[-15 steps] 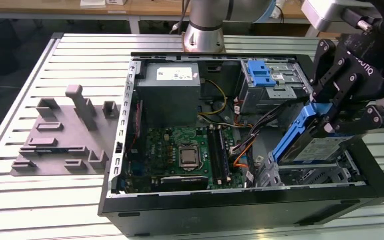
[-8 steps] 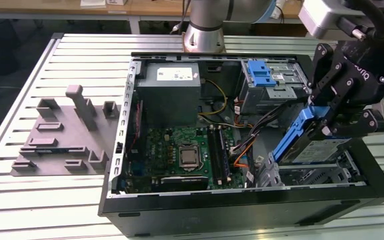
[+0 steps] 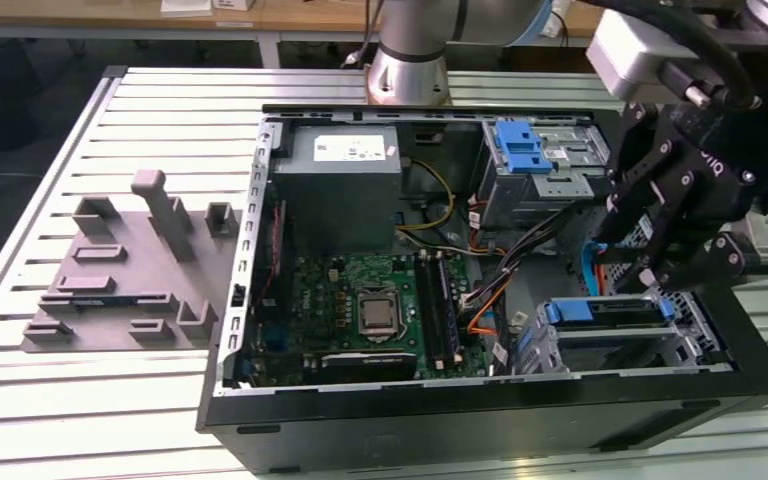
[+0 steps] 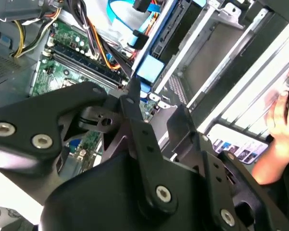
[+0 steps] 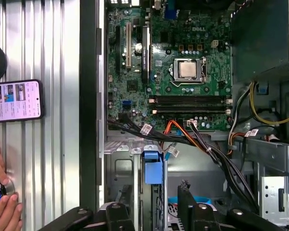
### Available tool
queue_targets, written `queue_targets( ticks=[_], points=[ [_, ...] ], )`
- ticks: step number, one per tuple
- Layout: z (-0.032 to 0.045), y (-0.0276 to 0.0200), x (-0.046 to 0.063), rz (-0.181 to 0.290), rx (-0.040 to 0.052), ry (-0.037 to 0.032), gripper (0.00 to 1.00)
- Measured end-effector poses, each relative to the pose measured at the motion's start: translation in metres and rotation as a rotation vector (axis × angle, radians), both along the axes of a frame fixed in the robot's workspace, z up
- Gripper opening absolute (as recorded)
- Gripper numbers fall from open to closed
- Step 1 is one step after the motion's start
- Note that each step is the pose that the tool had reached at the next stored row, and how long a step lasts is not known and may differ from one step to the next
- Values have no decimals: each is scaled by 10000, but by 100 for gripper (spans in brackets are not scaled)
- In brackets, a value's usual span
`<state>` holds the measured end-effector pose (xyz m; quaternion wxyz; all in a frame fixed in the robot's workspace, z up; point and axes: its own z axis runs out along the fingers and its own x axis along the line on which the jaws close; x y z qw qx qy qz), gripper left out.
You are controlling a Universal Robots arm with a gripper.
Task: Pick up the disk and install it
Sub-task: 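Insert the disk into the insertion slot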
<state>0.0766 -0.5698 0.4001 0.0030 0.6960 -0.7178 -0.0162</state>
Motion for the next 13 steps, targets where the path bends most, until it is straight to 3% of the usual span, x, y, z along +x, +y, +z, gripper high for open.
queue_targets(
  ticks=[2, 5, 7, 9, 13],
  points=[
    [-37, 0, 0, -1, -1, 0, 48],
    [-84, 0, 0, -1, -1, 0, 36],
    [-90, 0, 0, -1, -3, 0, 31],
    [-91, 0, 0, 0, -4, 0, 19],
    [-93, 0, 0, -1, -2, 0, 11]
  ],
)
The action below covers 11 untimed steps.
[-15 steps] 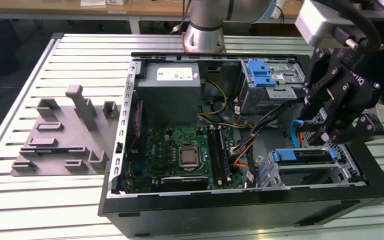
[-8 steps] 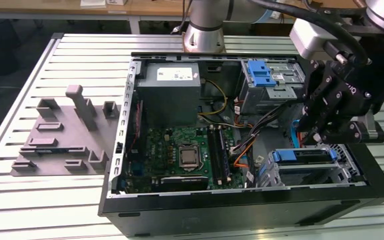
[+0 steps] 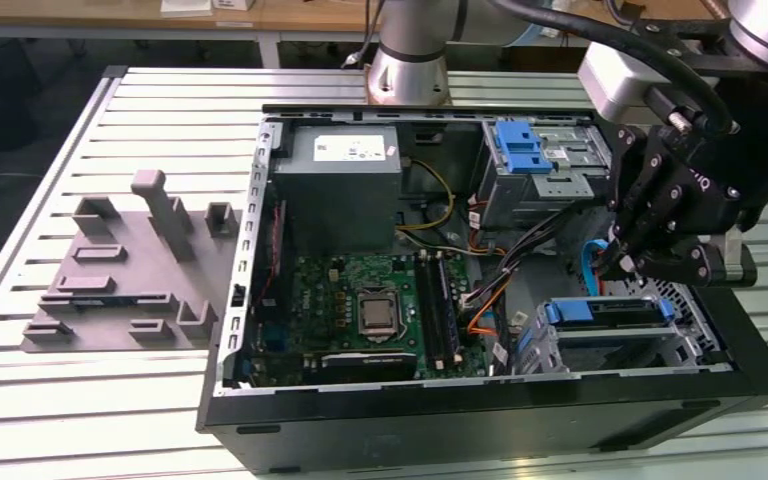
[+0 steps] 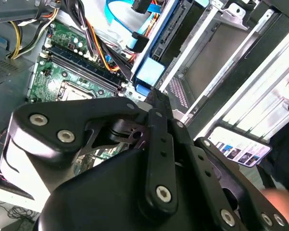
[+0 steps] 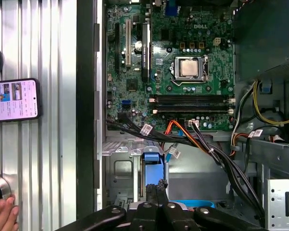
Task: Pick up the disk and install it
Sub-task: 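Insert the disk into the insertion slot, then insert the first disk wire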
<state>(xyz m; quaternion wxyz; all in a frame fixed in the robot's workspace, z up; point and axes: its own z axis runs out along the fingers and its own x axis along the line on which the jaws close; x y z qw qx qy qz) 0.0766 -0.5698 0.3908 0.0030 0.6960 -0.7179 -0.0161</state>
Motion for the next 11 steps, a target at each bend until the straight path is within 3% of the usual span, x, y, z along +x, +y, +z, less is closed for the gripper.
queue_targets(
  ticks=[11],
  points=[
    [-27, 0, 0, 0, 0, 0, 11]
  ],
)
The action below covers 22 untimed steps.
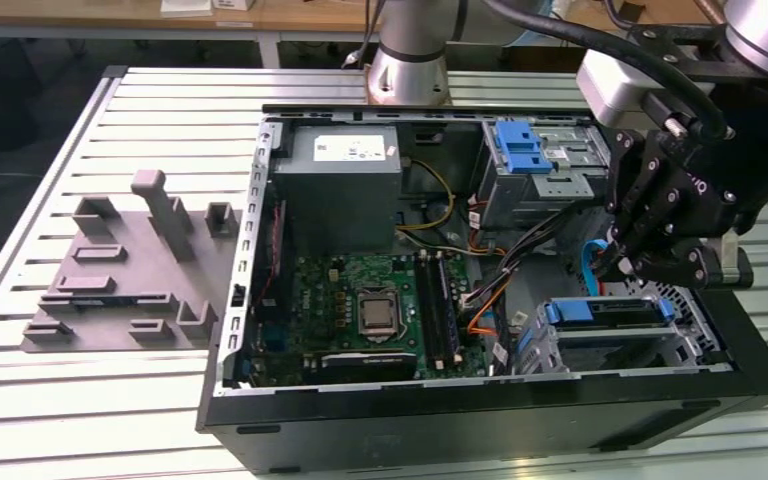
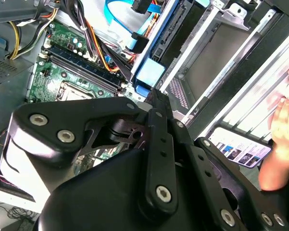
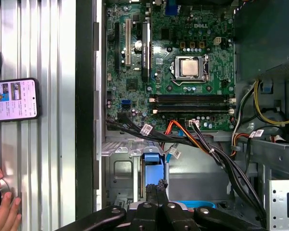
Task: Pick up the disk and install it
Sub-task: 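Insert the first disk wire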
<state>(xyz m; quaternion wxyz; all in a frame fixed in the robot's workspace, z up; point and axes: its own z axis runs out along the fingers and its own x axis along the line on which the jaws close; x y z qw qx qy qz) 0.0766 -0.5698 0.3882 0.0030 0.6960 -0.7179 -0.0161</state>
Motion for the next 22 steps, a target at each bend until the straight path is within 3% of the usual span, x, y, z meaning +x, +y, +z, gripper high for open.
queue_targets(
  ticks=[22],
  points=[
    [0, 0, 99, 0, 0, 0, 11]
  ],
)
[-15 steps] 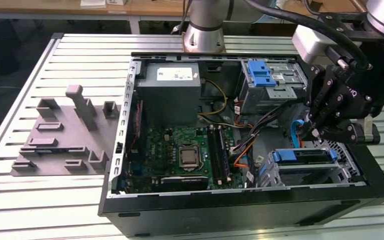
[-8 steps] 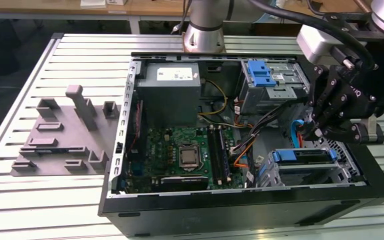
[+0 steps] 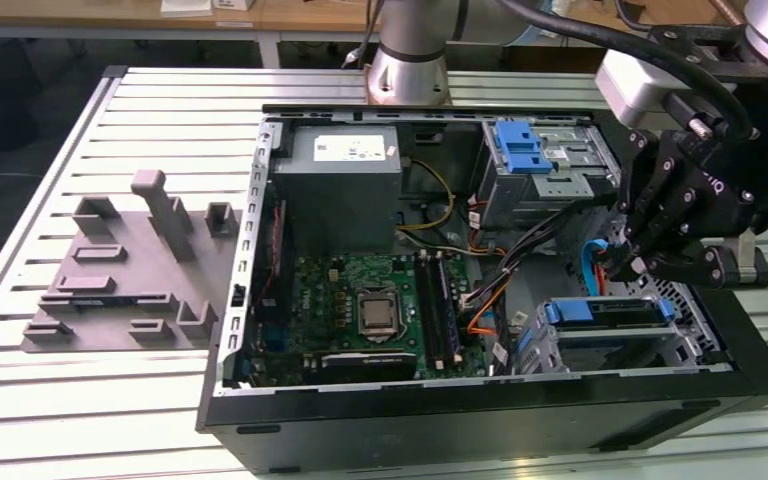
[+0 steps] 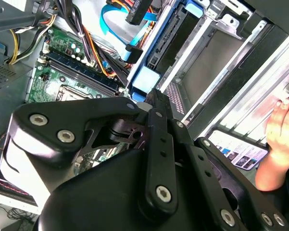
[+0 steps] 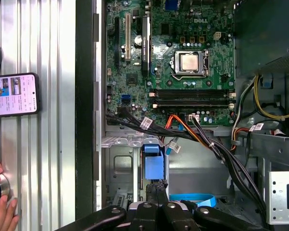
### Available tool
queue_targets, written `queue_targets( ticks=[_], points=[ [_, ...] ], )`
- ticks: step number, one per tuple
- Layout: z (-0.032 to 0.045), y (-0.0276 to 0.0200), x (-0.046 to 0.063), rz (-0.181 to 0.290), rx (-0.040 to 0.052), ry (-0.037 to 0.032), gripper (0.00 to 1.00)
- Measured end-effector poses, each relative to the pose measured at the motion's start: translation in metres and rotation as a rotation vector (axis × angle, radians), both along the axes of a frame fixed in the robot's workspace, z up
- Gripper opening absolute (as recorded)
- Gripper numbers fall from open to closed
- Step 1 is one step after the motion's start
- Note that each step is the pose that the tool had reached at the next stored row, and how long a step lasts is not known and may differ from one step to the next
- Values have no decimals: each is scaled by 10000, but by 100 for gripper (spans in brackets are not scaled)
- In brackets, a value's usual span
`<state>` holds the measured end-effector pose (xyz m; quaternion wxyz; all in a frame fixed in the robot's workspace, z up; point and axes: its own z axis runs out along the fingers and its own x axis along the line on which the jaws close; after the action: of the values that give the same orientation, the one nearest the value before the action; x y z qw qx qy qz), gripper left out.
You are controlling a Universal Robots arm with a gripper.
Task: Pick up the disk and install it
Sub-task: 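Insert the first disk wire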
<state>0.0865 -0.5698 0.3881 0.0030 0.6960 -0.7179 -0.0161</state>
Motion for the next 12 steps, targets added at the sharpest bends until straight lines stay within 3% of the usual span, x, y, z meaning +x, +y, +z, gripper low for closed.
queue_targets(
  ticks=[12],
  points=[
    [0, 0, 108, 0, 0, 0, 11]
  ],
)
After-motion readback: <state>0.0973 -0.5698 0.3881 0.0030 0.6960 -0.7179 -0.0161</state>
